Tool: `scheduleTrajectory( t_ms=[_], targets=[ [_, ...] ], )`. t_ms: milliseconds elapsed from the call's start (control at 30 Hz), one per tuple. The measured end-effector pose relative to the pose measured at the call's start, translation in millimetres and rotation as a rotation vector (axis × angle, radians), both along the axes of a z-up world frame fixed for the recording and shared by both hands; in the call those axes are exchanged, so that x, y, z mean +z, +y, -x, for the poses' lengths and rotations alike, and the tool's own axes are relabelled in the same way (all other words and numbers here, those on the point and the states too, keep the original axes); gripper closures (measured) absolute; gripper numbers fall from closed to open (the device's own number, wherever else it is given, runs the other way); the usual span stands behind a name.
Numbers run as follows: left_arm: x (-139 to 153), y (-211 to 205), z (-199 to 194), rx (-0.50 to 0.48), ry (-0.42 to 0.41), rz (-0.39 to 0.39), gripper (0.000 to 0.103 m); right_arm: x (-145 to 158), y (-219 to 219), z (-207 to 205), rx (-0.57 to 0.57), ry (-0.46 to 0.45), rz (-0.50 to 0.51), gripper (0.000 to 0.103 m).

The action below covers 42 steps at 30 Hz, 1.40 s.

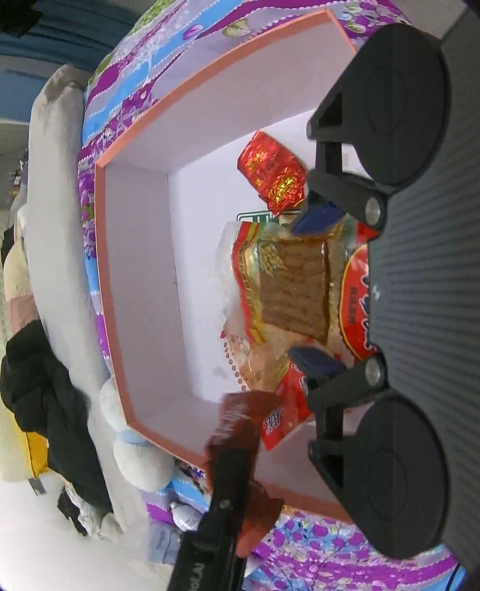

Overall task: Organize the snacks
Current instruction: 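Lower the strip bag into the box with the right tool while the left tool drops the red-brown bag in, then withdraw both open tools from the box back toward the snack pile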

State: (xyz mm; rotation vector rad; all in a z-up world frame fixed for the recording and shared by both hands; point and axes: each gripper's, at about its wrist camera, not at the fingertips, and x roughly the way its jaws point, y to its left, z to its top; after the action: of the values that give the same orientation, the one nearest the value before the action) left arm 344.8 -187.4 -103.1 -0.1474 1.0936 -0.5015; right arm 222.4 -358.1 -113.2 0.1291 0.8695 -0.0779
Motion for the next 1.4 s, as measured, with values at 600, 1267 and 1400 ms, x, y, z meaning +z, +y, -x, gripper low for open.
scheduleTrajectory(
  t_ms=[600, 1267, 1400],
  targets=[
    [45.7, 41.7, 59.0, 0.03, -0.218, 0.063, 0.035, 37.0, 18.2, 41.0, -0.012, -0.164, -0.018, 0.022],
    [62.1, 125.4, 159.3, 0.12, -0.431, 0.051, 0.035, 61.4, 81.6, 109.9, 0.018, -0.363, -0.04, 0.022],
    [61.4, 136.9, 175.5, 0.136, -0.446, 0.038, 0.035, 62.6, 97.3, 120.2, 0.046, -0.38, -0.034, 0.022]
  ],
)
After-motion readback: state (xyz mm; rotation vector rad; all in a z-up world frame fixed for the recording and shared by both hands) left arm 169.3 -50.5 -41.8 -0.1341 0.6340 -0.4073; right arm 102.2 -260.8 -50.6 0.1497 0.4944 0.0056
